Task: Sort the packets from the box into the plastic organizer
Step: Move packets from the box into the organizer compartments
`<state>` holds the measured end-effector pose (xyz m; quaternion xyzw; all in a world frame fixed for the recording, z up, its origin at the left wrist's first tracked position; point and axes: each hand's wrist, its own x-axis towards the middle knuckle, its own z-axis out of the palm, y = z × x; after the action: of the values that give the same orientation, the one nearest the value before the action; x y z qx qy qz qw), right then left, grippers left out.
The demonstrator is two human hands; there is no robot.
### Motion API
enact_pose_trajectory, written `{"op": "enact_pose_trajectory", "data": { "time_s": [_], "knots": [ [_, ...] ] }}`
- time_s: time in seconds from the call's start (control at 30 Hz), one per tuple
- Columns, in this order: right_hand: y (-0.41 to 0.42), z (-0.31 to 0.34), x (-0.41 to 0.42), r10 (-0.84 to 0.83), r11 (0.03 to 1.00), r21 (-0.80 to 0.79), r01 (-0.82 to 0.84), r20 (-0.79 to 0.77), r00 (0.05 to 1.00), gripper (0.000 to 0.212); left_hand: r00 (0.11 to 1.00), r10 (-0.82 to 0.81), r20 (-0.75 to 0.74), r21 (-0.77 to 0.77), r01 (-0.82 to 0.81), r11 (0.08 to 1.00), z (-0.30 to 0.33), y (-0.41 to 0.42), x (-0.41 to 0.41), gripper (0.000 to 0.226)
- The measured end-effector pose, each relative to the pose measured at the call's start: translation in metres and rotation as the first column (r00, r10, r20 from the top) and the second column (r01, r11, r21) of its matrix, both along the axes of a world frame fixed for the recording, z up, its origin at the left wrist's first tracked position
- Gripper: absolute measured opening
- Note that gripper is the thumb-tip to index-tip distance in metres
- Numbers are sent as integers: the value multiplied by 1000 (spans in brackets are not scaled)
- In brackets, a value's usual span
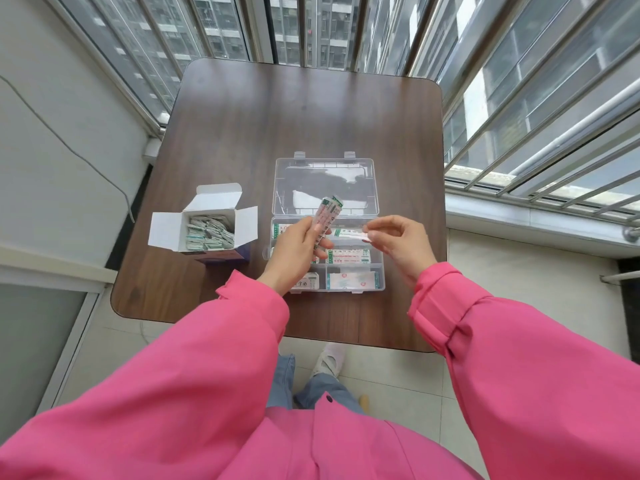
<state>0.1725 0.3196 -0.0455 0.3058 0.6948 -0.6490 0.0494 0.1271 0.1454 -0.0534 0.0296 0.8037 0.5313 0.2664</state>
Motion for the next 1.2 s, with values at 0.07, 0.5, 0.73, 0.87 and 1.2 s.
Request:
{"op": "enact_pose_trajectory", "data": {
  "time_s": [0.07, 0.5, 0.73, 0.87, 1.2],
  "knots": [
    [3, -7, 2, 101, 977, 184, -111, 64, 993, 19, 1000, -22, -18, -31, 21, 999, 0, 1, 2, 24],
    [-11, -31, 4, 348, 676, 623, -394, 201, 916, 13, 971, -126, -203, -219, 81, 972, -12, -5, 12, 18],
    [-13, -39, 0, 472, 515, 694, -503, 260, 842, 18, 910, -293, -294, -404, 159, 901, -15, -8, 17, 15],
    [-17, -42, -1, 524, 426, 696, -578, 332, 785, 21, 872, -364, -326, -498, 169, 851, -13, -6, 18, 15],
    [-19, -40, 15, 563, 477, 683, -554, 247, 789, 28, 912, -264, -314, -398, 126, 909, -17, -4, 17, 16]
  ]
}}
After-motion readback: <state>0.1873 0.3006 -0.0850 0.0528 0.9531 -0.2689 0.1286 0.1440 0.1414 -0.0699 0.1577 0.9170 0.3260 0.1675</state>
